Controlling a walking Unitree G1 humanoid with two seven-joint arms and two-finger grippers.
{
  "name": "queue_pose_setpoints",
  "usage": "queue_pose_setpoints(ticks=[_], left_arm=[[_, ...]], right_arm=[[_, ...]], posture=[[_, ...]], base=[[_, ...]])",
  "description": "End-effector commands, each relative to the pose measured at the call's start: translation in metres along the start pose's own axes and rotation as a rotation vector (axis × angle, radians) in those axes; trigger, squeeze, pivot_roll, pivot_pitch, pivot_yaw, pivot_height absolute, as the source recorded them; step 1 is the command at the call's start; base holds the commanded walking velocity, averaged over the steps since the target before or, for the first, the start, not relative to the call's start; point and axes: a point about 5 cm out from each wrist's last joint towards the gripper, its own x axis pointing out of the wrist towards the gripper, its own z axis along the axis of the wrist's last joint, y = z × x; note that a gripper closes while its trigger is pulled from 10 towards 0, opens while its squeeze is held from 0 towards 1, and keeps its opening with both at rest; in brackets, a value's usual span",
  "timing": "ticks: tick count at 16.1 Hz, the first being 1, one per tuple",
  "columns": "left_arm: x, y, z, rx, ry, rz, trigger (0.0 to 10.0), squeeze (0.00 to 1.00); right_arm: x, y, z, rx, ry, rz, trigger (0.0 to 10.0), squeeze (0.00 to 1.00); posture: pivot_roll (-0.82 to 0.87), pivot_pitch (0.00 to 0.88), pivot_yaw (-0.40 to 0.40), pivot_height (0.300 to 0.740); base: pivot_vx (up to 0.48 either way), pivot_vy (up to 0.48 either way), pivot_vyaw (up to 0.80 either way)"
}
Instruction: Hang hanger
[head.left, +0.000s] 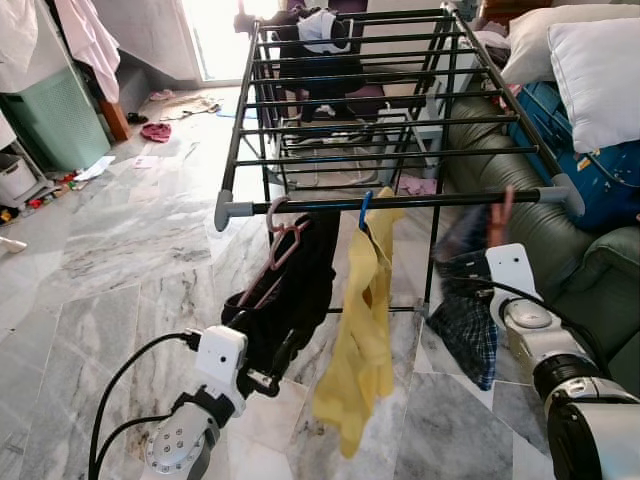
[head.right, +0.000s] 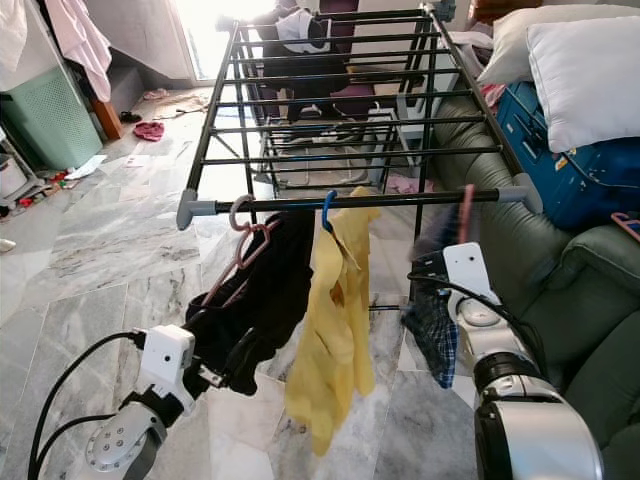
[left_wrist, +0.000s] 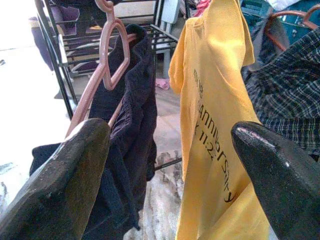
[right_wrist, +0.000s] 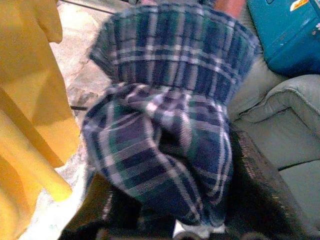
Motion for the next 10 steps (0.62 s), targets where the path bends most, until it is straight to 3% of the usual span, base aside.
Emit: queue_pose_setpoints(ticks=[1,10], left_arm=[[-0.0019,0.0027,-0.0025,0.01,0.013,0.001,10.0,0.0],[0.0009,0.0019,-0.0013,0.027,0.012,-0.006,10.0,0.0]], right_arm=[[-0.0003,-0.0052,-0.0023,0.02,0.0,-0.019,0.0,0.0],[-0.0005,-0.0069,0.0052,0.087,-0.064,-0.04,0.0,0.0]], posture=[[-0.07,0.0,0.036,0.74],[-0.07,0.0,0.04,0.74]], base=[[0.0,0.0,0.0],[0.0,0.0,0.0]])
